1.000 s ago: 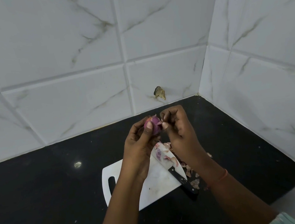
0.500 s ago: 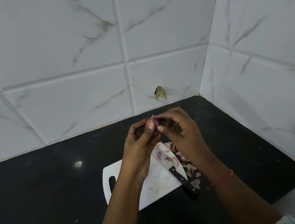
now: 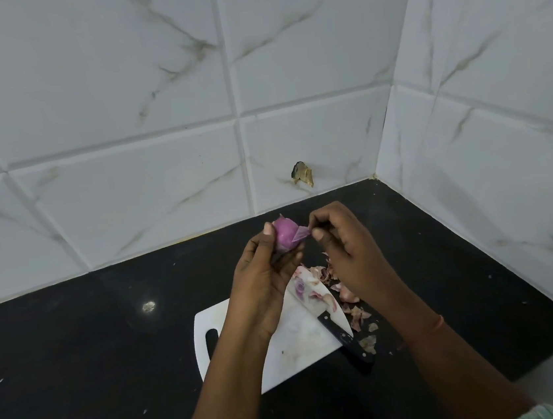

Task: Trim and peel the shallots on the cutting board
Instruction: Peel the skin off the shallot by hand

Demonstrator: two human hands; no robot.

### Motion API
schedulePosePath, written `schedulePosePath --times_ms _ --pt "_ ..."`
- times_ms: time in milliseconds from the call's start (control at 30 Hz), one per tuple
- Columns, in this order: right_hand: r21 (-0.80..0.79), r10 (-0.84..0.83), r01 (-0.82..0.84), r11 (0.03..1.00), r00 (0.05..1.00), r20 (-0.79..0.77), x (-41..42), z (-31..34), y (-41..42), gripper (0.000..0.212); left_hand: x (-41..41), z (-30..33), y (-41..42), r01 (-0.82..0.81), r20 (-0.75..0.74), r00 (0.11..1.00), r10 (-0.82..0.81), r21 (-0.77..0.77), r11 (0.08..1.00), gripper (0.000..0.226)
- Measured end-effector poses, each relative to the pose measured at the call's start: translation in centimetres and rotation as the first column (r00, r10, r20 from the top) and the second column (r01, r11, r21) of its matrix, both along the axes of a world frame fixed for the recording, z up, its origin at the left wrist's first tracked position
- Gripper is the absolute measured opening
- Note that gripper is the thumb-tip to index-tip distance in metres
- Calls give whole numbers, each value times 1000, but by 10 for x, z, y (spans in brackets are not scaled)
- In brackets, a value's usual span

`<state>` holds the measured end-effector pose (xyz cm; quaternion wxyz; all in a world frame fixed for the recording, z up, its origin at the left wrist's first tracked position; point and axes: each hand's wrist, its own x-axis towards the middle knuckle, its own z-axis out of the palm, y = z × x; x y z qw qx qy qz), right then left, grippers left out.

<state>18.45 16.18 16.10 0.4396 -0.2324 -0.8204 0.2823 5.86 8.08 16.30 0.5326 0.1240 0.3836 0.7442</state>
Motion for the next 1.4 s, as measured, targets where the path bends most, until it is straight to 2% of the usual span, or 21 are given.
schedulePosePath --times_ms 67,133,233,300,333,367,433,533,633,700,800,933,1100,1233,1400 --pt "-156 -25 19 988 999 -38 0 2 -2 11 1 0 0 -3 21 1000 4 -29 1000 42" --pt "-403 -60 4 915 990 -125 -2 5 -4 12 2 0 0 -6 62 998 10 -55 998 38" --pt "-705 -132 -125 698 945 -298 -6 7 -8 13 3 1 2 11 124 992 -1 -83 997 34" --pt "-801 -177 -261 539 894 -411 -8 10 -12 15 3 1 3 22 164 986 -6 -91 996 34" --pt "-813 -189 -301 498 877 -441 -8 12 -15 15 3 2 3 29 182 983 -14 -81 996 34" --pt "-813 -183 -306 496 878 -443 -8 12 -17 15 4 2 2 39 189 982 -26 -66 997 33" --pt "-776 -134 -195 600 932 -337 -9 13 -20 19 4 2 1 53 166 985 -46 -40 998 30" --pt "-609 -130 28 793 984 -125 -11 10 -19 27 3 0 1 36 121 992 -31 -42 998 30" --pt "-463 -173 112 880 981 -92 -10 9 -19 17 2 -4 4 13 130 992 -7 -46 999 34" --pt "-428 -177 105 898 975 -131 -11 10 -19 21 1 -5 5 26 164 986 -20 -35 999 42" --pt "-492 -165 35 870 960 -225 -11 12 -17 26 -1 -8 7 63 226 973 -52 -43 997 49" --pt "-611 -186 -29 791 940 -285 -10 11 -11 28 -3 -17 10 62 169 985 -37 -145 988 42" --pt "-725 -210 -107 680 920 -332 -10 8 -11 33 -5 -17 10 74 158 986 -53 -129 989 46" --pt "-765 -247 -119 632 905 -345 -8 11 -9 34 -6 -17 8 90 120 990 -75 -127 988 33" --pt "-822 -306 -337 459 808 -503 -12 8 -9 28 -2 -16 7 62 140 989 -48 -94 994 33"
